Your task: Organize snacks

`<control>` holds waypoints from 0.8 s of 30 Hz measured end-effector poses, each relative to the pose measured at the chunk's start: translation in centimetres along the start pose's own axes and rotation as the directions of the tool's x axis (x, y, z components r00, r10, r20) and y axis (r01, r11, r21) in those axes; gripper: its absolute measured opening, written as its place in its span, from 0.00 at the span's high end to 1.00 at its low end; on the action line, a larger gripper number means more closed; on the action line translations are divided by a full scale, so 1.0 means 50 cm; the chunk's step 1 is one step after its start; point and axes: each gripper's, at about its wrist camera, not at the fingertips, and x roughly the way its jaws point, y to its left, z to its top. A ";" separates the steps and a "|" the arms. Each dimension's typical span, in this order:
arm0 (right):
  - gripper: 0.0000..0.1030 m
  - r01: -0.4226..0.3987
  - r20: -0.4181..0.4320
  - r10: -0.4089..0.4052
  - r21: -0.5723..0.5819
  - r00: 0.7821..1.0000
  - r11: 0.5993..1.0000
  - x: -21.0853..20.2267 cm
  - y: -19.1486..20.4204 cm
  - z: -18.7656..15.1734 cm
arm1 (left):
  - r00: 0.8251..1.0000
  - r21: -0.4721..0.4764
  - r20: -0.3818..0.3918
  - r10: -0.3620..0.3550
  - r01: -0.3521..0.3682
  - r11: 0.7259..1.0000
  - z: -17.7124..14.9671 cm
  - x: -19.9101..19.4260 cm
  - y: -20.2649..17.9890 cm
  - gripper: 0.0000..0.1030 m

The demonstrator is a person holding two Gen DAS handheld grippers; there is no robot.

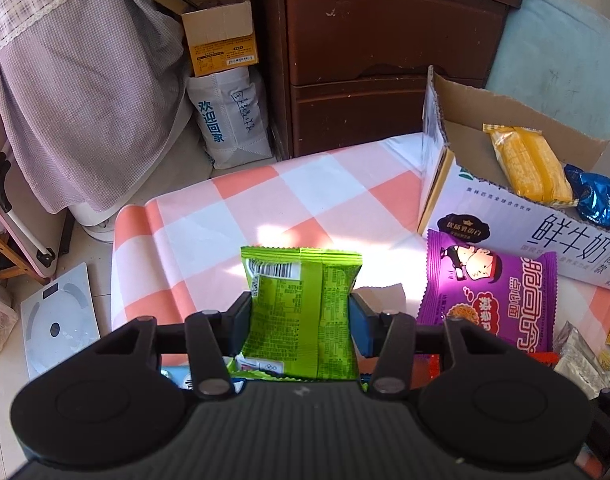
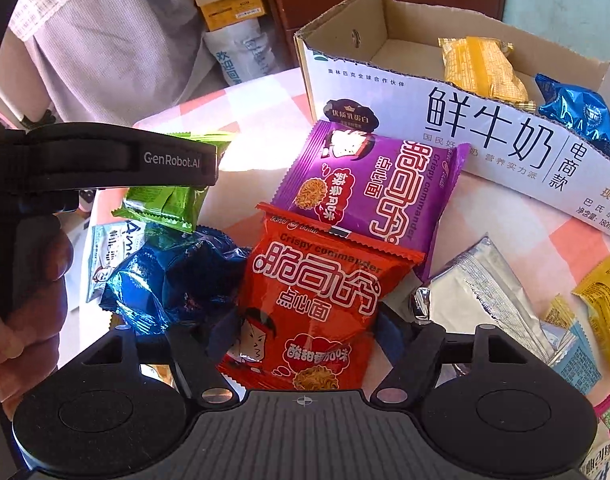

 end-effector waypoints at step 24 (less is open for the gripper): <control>0.30 0.032 0.266 -0.017 -0.051 0.964 0.998 -0.126 -0.055 0.055 | 0.987 0.107 0.153 0.055 -0.072 0.992 0.005 -0.068 -0.044 0.53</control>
